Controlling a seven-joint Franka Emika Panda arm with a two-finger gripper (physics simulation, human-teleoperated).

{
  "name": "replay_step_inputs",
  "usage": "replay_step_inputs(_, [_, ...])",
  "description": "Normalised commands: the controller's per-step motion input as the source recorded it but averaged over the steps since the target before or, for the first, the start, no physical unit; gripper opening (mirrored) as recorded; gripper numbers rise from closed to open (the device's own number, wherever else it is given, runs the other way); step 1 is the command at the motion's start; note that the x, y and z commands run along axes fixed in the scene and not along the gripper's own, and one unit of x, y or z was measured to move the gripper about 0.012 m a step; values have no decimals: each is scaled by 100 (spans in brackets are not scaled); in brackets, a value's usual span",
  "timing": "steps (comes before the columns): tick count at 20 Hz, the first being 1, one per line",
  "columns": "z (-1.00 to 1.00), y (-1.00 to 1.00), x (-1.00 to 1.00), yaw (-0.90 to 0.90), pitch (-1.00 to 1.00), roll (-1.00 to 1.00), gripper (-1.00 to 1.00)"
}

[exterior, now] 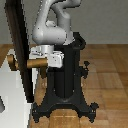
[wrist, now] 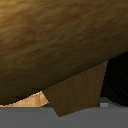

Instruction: Open the door by pressing down and pulling on the handle.

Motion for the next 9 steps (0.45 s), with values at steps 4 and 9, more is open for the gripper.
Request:
replay_step_inputs(4, [0, 100, 0, 0, 0, 0, -100])
replay_step_inputs(9, [0, 60, 0, 0, 0, 0, -100])
